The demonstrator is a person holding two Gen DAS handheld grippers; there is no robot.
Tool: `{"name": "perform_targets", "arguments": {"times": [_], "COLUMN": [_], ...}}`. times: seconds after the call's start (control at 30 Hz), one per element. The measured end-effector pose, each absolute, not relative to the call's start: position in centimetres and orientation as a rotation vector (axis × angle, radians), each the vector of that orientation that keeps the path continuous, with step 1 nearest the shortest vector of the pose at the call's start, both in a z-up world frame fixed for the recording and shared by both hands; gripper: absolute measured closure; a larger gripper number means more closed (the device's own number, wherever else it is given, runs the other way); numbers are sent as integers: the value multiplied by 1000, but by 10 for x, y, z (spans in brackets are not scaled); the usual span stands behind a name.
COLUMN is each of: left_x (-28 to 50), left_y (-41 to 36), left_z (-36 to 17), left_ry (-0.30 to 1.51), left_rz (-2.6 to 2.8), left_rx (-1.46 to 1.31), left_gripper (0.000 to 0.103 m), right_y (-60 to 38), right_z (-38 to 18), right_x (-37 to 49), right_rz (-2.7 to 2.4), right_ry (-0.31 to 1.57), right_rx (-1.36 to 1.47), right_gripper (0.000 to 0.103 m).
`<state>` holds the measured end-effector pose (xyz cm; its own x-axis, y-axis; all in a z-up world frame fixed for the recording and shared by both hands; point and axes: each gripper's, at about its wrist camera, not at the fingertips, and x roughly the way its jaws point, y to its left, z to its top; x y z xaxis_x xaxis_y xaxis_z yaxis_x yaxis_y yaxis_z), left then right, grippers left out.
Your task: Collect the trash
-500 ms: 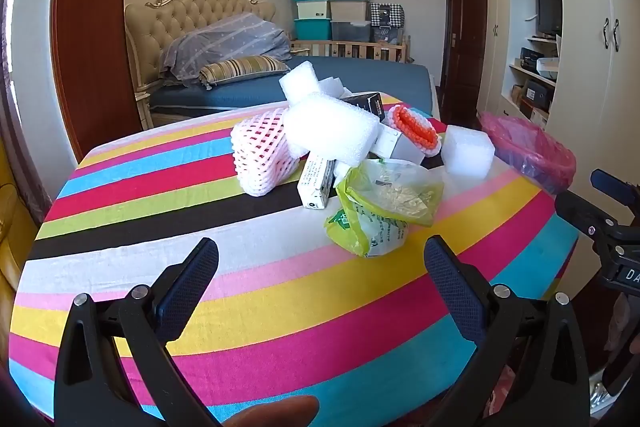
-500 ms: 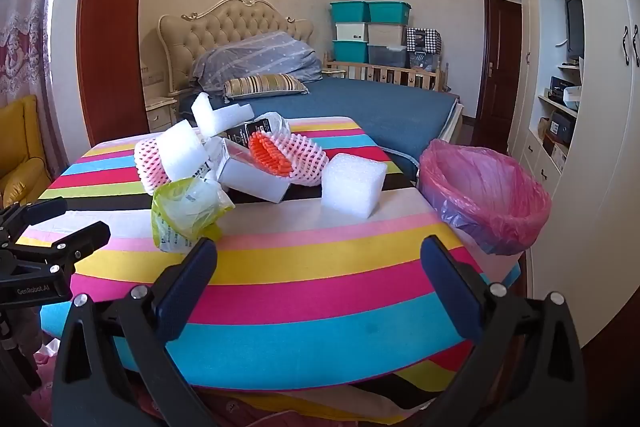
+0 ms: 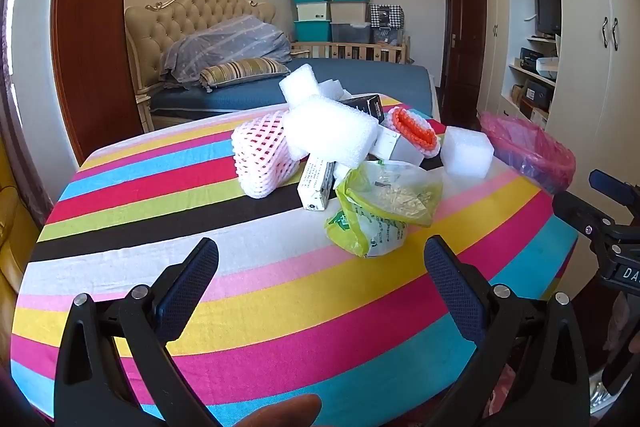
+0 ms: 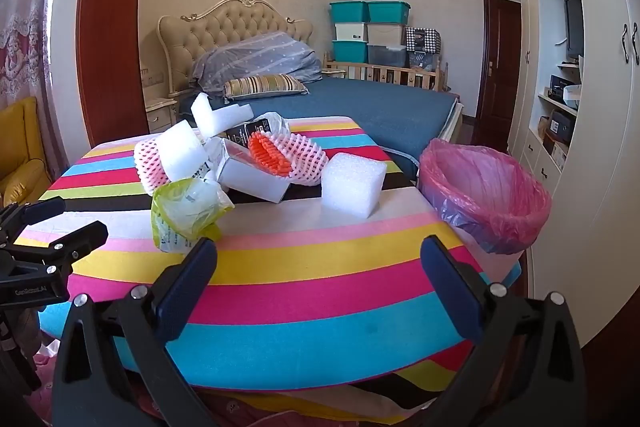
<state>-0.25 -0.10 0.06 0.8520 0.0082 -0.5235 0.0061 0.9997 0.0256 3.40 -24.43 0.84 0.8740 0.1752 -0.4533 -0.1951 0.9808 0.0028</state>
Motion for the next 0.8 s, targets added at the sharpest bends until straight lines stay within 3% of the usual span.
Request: {"name": "perform_targets", "arguments": {"times": [0.8], "left_x": [-2], "left_y": [-1], "left_z": [0], "left_ry": [566], "left_rz": [3], "left_rx": [18], "left_gripper": [7], "right_y": [-245], "right_z": [6], "right_x": [35], "right_rz": [197], "right_ry": [472], "right_rx": [-33], "right_gripper": [4]}}
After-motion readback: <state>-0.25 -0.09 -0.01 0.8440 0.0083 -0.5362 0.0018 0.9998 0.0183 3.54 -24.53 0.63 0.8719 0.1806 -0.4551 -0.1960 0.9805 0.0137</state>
